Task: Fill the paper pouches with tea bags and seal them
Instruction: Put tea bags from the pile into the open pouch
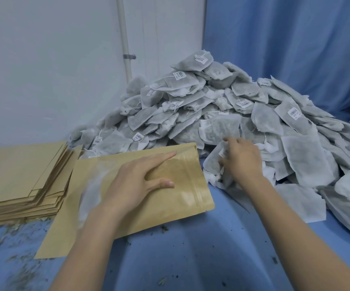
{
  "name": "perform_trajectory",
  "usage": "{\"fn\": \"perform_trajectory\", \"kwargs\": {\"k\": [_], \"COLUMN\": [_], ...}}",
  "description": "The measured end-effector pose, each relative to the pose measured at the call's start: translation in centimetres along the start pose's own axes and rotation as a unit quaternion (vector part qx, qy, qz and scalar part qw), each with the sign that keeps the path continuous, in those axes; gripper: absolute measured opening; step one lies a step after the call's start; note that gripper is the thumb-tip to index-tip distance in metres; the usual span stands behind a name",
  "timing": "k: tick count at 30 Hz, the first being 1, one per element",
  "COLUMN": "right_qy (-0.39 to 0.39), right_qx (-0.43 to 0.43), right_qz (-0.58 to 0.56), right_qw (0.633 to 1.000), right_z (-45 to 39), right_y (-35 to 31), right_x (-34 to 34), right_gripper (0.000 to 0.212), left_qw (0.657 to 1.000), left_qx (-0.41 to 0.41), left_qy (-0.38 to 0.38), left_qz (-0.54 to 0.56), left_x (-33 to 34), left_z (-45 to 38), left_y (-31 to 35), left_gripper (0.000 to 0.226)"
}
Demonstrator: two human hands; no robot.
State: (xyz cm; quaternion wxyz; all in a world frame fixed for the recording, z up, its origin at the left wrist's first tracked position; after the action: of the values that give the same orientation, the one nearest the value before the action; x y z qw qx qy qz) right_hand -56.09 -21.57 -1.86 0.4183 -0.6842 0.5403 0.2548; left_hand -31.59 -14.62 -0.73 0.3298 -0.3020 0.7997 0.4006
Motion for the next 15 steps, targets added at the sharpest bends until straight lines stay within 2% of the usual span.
{"fn": "perform_trajectory", "kwargs": {"k": [1,3,6,10,15], "right_qy": [0.044,0.109,0.14,0.088,-0.047], "right_qx": [0.009,0.063,0.138,0.178,0.141], "right_qz": [-0.079,-0.255,-0.384,-0.449,-0.447], "right_qw": [0.996,0.959,0.902,0.872,0.882], "right_z": [0.3,1.3,2.7,3.6,4.5], "right_y": [0.3,1.2,2.1,2.4,-2.2], "right_x": [-0.8,-2.4,-4.2,-5.1,-3.0], "right_gripper": [0.053,0.055,0.052,0.037,0.025], "left_qw": [1.0,1.0,1.0,1.0,1.0], "left_qx": [0.0,-0.001,-0.005,-0.001,0.007], "left_qy": [0.003,0.007,0.011,0.017,0.016], "left_qz": [0.003,0.007,0.01,0.013,0.017], "left_x": [-0.1,-0.2,-0.4,-0.5,-0.6], "left_z": [0.0,0.0,0.0,0.0,-0.1], "left_y": [0.0,-0.1,0.0,0.2,0.9], "left_gripper": [0.061,0.061,0.059,0.059,0.059]}}
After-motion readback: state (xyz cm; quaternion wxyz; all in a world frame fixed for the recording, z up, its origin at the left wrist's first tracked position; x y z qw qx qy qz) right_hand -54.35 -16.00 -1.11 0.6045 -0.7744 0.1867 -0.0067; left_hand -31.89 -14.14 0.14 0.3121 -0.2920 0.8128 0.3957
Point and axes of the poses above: each hand's wrist, its own z-axis away from the middle knuckle, its own x-axis out of the palm, y = z × x, the point moved 5 cm from there along -z, towards the middle knuckle, and after that the axes turned 11 degrees about -z, right-handed, at the moved point
